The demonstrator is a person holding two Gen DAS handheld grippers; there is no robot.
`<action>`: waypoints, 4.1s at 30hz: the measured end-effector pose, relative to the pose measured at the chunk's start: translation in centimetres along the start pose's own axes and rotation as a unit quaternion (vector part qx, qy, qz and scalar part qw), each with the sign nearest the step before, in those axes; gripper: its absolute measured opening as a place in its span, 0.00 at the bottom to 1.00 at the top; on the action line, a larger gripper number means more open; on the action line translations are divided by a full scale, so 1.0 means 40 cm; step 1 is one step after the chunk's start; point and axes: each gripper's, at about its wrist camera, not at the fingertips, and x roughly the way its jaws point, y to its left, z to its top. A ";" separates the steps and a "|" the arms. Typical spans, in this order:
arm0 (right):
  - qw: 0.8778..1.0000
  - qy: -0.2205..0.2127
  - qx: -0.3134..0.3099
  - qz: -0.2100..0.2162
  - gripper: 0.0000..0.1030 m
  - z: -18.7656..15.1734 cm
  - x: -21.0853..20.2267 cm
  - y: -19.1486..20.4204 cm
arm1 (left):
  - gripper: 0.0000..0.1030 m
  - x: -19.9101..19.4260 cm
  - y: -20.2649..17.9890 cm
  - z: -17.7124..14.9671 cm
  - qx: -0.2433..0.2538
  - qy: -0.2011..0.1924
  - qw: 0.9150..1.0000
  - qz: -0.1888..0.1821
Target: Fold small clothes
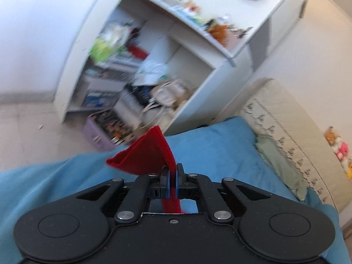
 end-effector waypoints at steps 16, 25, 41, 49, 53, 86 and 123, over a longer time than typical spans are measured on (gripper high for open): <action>0.996 -0.078 0.041 -0.004 1.00 0.009 -0.345 -0.369 | 0.04 0.058 -0.759 -0.180 0.090 0.048 0.972 -0.212; 0.995 -0.074 0.048 -0.049 1.00 -0.097 -0.458 -0.663 | 0.03 0.148 -1.089 -0.651 0.154 0.179 0.931 -0.278; 0.996 -0.042 0.071 -0.037 1.00 -0.205 -0.429 -0.760 | 0.73 0.148 -1.081 -0.868 0.315 0.191 0.897 -0.245; 0.998 -0.053 0.015 -0.026 1.00 -0.173 -0.369 -0.683 | 0.89 0.154 -0.862 -0.712 0.321 0.160 0.920 -0.159; 0.997 -0.043 -0.052 -0.033 0.85 -0.169 -0.296 -0.626 | 0.89 0.188 -0.750 -0.691 0.314 0.170 0.927 -0.114; 0.969 0.010 0.242 -0.051 0.43 -0.098 -0.216 -0.846 | 0.84 0.231 -0.596 -0.632 0.289 0.174 0.937 -0.087; 0.996 -0.081 0.027 -0.024 1.00 -0.144 -1.114 -0.655 | 1.00 -0.529 -0.552 -0.466 0.300 0.133 0.938 -0.114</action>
